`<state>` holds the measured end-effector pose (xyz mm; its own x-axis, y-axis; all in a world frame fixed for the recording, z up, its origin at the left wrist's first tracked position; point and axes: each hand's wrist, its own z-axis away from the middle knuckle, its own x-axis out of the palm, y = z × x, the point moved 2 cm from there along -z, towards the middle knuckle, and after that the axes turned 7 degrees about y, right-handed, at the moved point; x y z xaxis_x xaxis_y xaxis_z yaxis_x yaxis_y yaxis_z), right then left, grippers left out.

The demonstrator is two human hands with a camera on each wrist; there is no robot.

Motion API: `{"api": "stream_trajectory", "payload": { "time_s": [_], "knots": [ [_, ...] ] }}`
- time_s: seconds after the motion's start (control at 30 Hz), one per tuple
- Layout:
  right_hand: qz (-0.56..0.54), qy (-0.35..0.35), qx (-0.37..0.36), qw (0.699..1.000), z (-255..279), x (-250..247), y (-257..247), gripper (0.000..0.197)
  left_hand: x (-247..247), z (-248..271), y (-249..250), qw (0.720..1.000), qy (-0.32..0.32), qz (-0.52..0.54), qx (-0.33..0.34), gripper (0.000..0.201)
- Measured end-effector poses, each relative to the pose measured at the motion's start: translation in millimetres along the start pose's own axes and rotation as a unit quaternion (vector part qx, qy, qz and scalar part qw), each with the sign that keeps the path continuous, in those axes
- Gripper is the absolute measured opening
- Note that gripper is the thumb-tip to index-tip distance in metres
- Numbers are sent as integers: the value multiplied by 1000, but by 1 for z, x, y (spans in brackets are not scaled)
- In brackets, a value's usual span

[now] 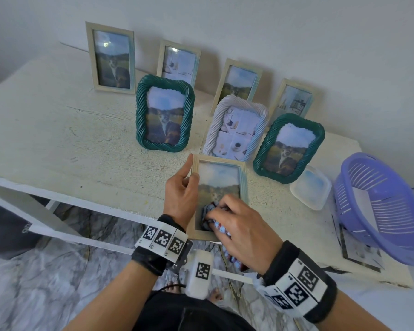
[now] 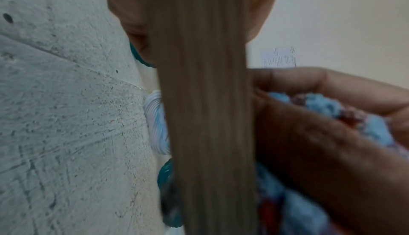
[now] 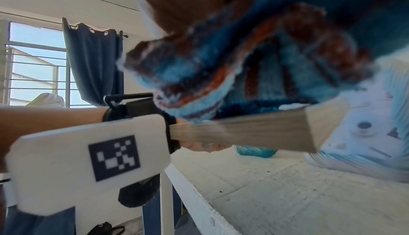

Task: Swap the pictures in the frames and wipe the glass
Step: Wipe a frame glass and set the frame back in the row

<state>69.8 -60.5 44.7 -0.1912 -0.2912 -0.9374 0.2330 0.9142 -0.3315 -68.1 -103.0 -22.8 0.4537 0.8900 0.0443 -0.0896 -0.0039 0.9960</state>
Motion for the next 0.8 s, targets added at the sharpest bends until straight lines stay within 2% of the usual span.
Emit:
{"api": "stream_trajectory", "payload": {
  "time_s": [0.3, 0.43, 0.53, 0.63, 0.8],
  "knots": [
    [40, -13, 37, 998, -12, -5, -1, 14, 4, 0, 6, 1000, -10, -2, 15, 48],
    [41, -14, 31, 999, -13, -7, -5, 11, 4, -2, 8, 1000, -17, -1, 25, 49],
    [25, -18, 22, 999, -11, -6, -6, 8, 2, -2, 8, 997, -24, -44, 50, 50],
    [32, 12, 34, 999, -11, -9, 5, 10, 0, 0, 7, 990, -47, -101, 82, 49],
    [9, 52, 53, 997, -9, -12, 17, 14, -6, 0, 4, 981, -26, -182, 53, 21]
  ]
}}
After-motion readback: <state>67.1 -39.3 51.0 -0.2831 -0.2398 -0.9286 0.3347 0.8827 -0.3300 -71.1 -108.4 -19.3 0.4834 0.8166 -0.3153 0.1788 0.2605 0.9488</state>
